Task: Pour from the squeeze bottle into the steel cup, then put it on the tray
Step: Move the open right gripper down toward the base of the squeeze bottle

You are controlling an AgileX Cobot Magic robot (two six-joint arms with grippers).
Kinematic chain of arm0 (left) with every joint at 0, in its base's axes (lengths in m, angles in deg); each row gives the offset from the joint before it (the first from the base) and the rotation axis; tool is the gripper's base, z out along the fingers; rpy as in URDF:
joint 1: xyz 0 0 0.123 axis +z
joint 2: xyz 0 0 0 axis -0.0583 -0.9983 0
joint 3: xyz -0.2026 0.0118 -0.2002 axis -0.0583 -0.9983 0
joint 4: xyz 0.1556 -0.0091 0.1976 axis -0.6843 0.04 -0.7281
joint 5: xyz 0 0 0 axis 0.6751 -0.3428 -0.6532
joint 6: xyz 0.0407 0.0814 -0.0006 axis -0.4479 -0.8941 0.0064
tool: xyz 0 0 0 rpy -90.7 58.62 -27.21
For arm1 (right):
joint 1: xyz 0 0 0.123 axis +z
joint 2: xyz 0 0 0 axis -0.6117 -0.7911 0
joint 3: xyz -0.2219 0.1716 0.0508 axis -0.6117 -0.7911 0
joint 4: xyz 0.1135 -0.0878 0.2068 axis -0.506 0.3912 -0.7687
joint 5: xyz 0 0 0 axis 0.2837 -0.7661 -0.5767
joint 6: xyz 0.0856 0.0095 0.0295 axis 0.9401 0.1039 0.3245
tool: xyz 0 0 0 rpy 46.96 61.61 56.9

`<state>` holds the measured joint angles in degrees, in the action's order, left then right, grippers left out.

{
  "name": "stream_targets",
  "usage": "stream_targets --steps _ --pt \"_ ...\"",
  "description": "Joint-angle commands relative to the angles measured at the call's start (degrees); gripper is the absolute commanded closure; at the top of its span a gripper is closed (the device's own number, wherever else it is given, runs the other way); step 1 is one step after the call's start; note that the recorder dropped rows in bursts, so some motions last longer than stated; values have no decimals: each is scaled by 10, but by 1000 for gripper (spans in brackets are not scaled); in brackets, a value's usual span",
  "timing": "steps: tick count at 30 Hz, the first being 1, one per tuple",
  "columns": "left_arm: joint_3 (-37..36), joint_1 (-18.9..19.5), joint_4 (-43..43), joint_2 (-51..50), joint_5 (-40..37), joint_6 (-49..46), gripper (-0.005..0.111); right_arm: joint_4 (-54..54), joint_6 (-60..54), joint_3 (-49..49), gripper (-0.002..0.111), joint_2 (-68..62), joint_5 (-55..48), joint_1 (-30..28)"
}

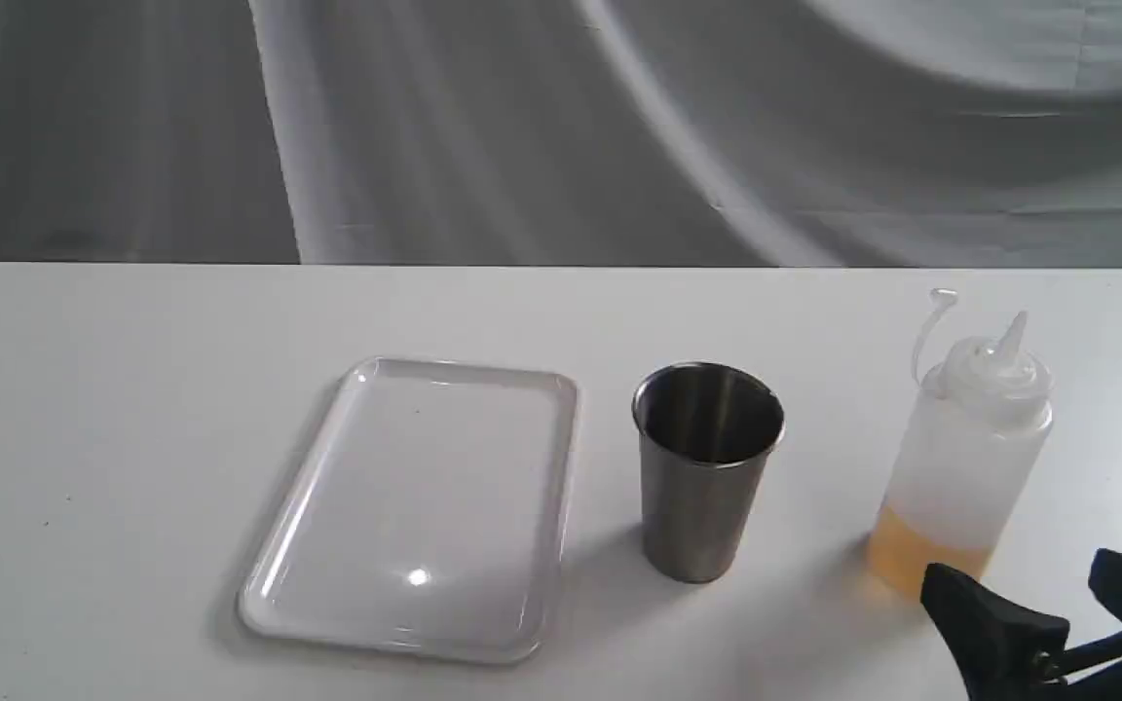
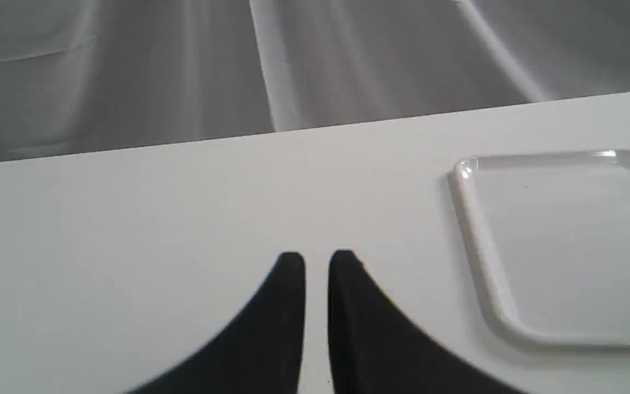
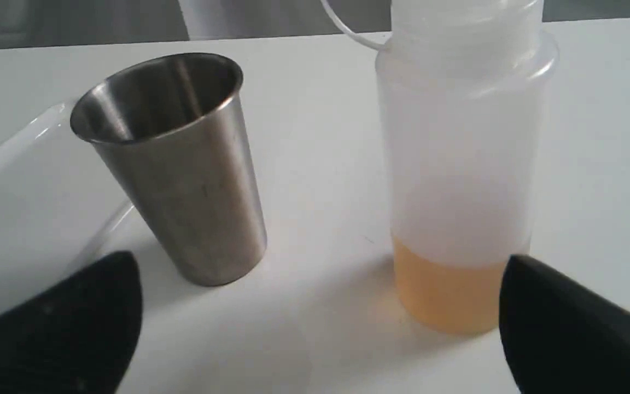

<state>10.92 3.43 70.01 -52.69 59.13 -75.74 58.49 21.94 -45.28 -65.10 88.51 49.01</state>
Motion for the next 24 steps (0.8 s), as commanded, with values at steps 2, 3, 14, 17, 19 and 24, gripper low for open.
stream_targets --steps 2,3,14,17,19,24 --pt "-3 -1 -1 3 4 1 98 -1 2 -3 21 -2 9 2" --pt "-3 -1 -1 3 4 1 98 -1 2 -3 21 -2 12 2" --pt "-3 -1 -1 3 4 1 98 -1 2 -3 3 -2 15 2" --pt "-3 -1 -1 3 4 1 98 -1 2 -3 3 -5 16 2" --pt "-3 -1 -1 3 4 1 98 -1 2 -3 3 -13 18 2" --pt "-3 -1 -1 3 4 1 98 4 2 -3 3 -39 25 2"
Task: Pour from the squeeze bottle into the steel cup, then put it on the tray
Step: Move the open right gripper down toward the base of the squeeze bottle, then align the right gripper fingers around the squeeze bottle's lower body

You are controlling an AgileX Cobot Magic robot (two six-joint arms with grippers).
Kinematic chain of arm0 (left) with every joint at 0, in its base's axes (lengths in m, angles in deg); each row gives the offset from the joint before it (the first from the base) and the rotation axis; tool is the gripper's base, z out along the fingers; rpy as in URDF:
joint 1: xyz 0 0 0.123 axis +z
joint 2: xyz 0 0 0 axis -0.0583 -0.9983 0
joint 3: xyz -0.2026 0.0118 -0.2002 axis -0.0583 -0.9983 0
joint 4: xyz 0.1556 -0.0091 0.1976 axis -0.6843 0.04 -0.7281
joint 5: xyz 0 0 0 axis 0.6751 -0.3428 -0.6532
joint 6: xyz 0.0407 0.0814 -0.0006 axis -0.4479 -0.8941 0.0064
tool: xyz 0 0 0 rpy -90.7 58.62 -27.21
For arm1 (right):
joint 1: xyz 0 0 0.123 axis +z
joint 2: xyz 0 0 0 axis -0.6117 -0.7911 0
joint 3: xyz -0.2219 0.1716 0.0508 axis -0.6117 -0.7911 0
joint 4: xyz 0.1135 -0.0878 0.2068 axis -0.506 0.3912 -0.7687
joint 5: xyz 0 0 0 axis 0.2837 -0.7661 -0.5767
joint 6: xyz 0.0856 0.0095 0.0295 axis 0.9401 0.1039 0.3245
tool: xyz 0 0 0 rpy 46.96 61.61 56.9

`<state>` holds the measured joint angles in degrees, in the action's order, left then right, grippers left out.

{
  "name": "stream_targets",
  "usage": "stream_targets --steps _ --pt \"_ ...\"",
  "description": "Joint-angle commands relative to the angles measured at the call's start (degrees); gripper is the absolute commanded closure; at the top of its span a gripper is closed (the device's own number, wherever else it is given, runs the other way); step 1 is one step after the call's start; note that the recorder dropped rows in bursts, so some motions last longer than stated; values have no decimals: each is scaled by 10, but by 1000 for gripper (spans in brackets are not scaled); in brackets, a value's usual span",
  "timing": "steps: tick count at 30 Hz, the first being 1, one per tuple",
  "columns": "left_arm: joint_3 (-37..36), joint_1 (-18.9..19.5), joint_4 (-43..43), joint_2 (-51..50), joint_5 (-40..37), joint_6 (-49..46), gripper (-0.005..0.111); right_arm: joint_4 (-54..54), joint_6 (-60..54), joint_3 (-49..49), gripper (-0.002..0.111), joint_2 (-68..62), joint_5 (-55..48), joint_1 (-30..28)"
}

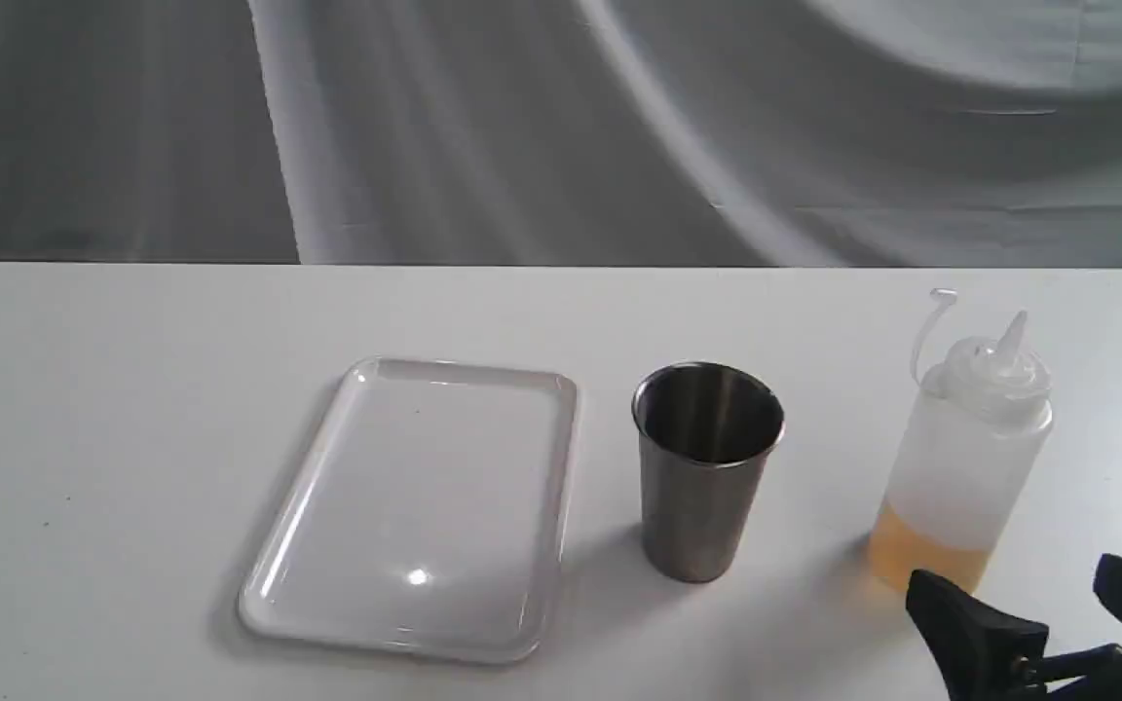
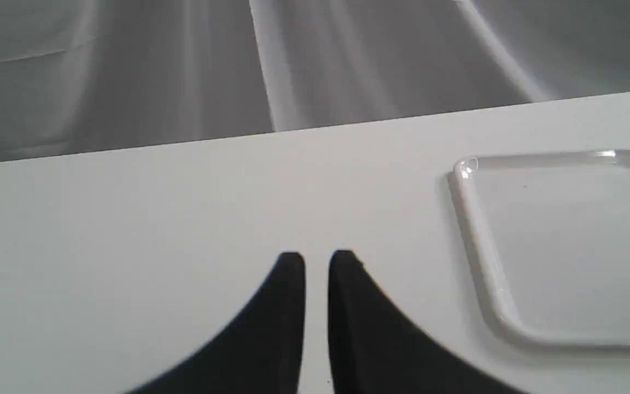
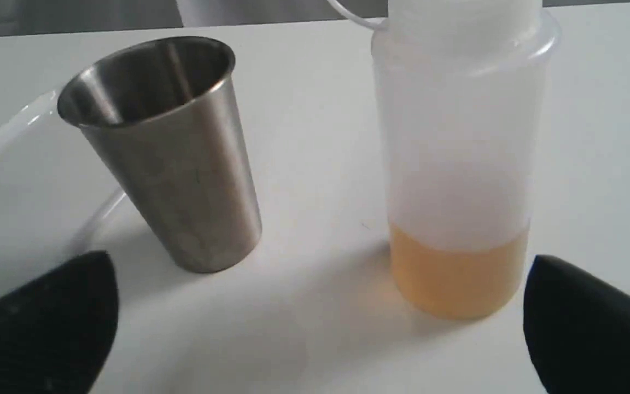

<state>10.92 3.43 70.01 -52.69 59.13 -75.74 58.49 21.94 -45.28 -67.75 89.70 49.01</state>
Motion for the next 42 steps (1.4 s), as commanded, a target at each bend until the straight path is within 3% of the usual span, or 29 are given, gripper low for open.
stream_targets --steps 1,14,28,33,42 --pt "-3 -1 -1 3 4 1 98 4 2 -3 3 -17 15 2" --pt "-3 -1 -1 3 4 1 98 23 -1 -3 3 -72 59 2" --pt "-3 -1 -1 3 4 1 98 -41 -27 -3 3 -160 103 2" --pt "-3 -1 -1 3 4 1 98 -47 35 -3 3 -162 93 2" --pt "-3 -1 -1 3 4 1 98 -65 36 -3 3 -162 94 2"
